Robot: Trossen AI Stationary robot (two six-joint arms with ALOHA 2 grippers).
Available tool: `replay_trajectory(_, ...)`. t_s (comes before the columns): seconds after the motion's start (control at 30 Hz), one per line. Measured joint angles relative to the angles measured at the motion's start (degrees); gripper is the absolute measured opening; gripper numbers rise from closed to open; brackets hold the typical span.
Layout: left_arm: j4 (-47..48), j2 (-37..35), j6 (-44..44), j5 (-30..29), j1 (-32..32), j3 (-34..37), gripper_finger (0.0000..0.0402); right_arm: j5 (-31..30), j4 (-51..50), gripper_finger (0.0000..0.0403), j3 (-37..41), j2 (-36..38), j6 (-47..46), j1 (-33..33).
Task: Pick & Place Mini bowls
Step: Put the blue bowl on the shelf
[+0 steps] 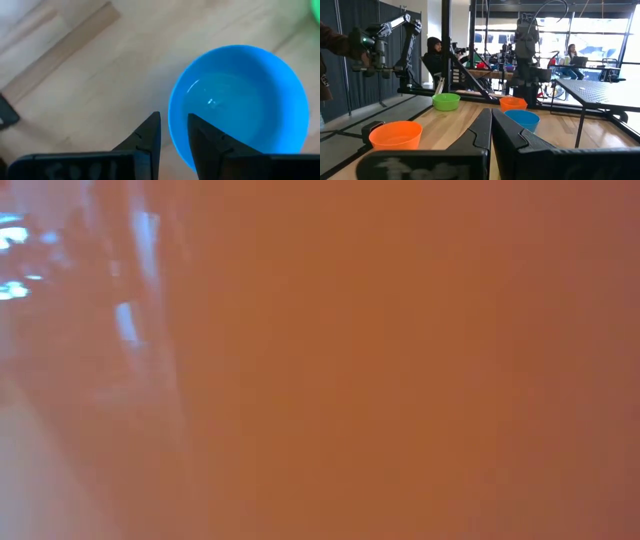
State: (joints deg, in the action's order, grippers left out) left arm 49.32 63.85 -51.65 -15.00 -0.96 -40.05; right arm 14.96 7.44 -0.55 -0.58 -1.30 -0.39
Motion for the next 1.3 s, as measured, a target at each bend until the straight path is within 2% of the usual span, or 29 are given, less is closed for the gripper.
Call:
replay_trajectory(0.17, 0.0, 3.3, -6.5, 0.0, 1.1, 0.0, 0.0088, 0.0, 0.0, 0.0008, 0.0, 0.0, 0.4, 0.0)
replay_trajectory(1.07, -4.4, 12.6, -7.4, 2.4, 2.4, 0.0, 0.0087, 0.0, 0.0, 0.0008, 0.0, 0.0, 0.2, 0.0)
replay_trajectory(1.2, -4.4, 14.1, -7.5, 4.4, 2.5, 0.0, 0.0068, 0.0, 0.0, 0.0008, 0.0, 0.0, 0.2, 0.0)
replay_trajectory(1.3, -4.5, 14.8, -7.5, 5.6, 2.5, 0.0, 0.0031, 0.0, 0.0, 0.0008, 0.0, 0.0, 0.4, 0.0)
